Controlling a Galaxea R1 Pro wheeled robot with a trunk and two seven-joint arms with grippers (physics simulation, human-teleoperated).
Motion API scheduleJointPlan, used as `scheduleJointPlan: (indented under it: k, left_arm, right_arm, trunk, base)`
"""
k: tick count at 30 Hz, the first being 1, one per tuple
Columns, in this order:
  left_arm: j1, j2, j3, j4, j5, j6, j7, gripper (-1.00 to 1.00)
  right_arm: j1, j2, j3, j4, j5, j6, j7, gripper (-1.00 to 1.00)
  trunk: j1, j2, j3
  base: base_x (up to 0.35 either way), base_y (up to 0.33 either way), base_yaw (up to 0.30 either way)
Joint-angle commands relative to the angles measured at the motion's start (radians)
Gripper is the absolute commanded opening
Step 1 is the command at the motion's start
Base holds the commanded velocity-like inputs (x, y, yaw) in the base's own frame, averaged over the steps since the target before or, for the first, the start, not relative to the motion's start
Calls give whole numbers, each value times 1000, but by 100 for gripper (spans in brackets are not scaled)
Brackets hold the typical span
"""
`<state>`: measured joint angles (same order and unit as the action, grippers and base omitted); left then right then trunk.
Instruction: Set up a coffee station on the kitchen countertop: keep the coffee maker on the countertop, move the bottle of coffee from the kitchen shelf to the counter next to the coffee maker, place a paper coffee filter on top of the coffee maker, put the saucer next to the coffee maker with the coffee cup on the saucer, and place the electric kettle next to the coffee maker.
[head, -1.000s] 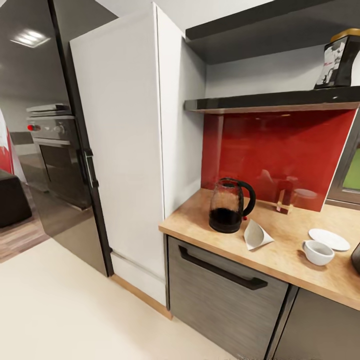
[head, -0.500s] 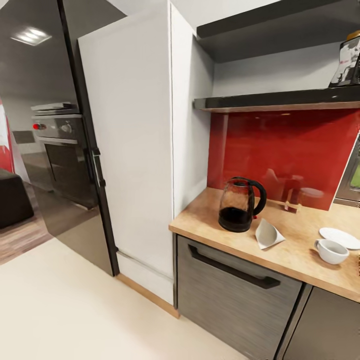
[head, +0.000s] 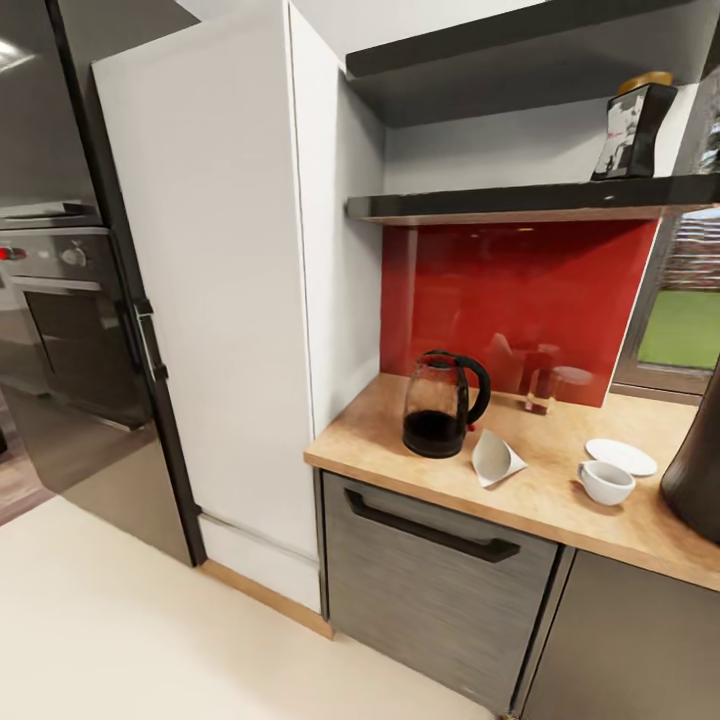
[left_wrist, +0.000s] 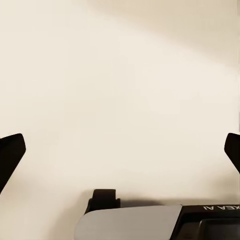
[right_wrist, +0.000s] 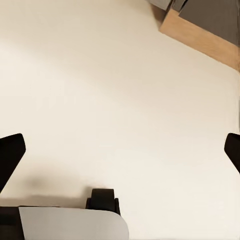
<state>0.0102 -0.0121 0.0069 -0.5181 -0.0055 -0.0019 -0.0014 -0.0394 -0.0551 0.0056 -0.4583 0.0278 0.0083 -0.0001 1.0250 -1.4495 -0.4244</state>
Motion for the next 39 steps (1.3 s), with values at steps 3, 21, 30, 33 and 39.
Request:
scheduleJointPlan:
  k: [3,21,30,33,39]
  left_arm:
    - [1,0,1,-2,-1,0,0,100]
    - [1,0,0,-2,-1,0,0,100]
    - [1,0,1,-2,-1,0,0,100]
    - [1,0,1,-2,-1,0,0,100]
    - [1,0,1,-2,-1,0,0,100]
  right_arm:
    - [0,0,1,0,3,1,0,100]
    - [0,0,1,0,3,0,-1,100]
    - [0,0,1,1,3,0,-1,100]
    - [0,0,1,1,3,0,-1,100]
    - [0,1,1,0,3,-1,-1,100]
  trunk:
    - [0,-1,-1]
    - [0,-1,-1]
    - [0,-1,-1]
    - [0,-1,-1]
    - [0,-1,-1]
  base:
    - [0,0,-251]
    - [0,167,-109]
    - [0,21,-230]
    - [0,88,-151]
    - [0,264,-28]
